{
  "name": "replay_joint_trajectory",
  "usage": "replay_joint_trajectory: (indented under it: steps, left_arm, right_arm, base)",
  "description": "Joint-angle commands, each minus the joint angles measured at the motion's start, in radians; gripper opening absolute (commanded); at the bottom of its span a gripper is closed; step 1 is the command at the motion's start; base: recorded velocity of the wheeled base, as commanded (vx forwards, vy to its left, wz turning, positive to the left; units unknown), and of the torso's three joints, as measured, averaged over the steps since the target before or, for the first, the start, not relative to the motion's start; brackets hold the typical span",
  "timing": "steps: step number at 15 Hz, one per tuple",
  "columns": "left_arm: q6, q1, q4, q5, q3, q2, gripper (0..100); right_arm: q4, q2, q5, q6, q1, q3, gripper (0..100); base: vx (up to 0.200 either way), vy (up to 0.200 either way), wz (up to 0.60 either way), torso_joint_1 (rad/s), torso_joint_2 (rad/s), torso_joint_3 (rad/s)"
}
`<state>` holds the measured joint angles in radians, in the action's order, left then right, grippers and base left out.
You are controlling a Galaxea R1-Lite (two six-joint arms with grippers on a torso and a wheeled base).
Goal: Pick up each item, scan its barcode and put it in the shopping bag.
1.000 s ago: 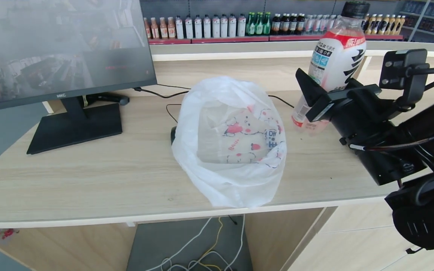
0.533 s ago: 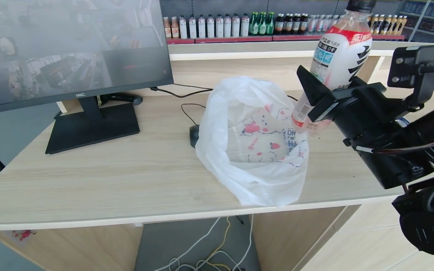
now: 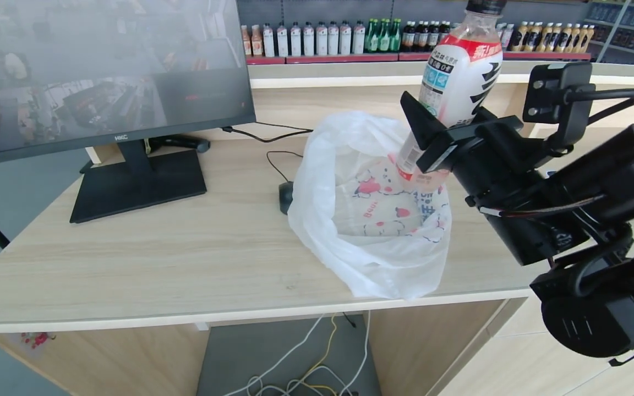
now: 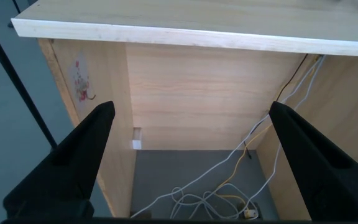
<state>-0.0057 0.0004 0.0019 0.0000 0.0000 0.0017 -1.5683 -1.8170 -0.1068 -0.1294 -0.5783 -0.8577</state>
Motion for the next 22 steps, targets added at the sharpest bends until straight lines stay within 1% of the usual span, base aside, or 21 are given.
replay_joint_trajectory:
  steps: [1, 5, 9, 13, 22]
  left_arm:
    - [0.0, 0.001, 0.0, 0.0, 0.0, 0.0, 100]
    - [0.0, 0.001, 0.0, 0.0, 0.0, 0.0, 100]
    - [0.0, 0.001, 0.0, 0.0, 0.0, 0.0, 100]
    - [0.0, 0.001, 0.0, 0.0, 0.0, 0.0, 100]
    - [0.0, 0.001, 0.0, 0.0, 0.0, 0.0, 100]
  right_arm:
    - [-0.003, -0.087, -0.002, 0.004, -0.006, -0.061, 0]
    - [-0.003, -0.191, -0.004, 0.004, -0.012, -0.153, 0]
    - [-0.003, -0.232, -0.005, 0.002, -0.012, -0.202, 0]
    - [-0.003, -0.285, -0.007, -0.001, -0.035, -0.27, 0]
    - [-0.003, -0.358, -0.016, -0.001, -0.054, -0.277, 0]
  base:
    - [0.0, 0.0, 0.0, 0.0, 0.0, 0.0]
    - [0.0, 0.0, 0.0, 0.0, 0.0, 0.0]
    - [0.0, 0.0, 0.0, 0.0, 0.0, 0.0]
    - [0.0, 0.0, 0.0, 0.0, 0.0, 0.0]
    - [0.0, 0.0, 0.0, 0.0, 0.0, 0.0]
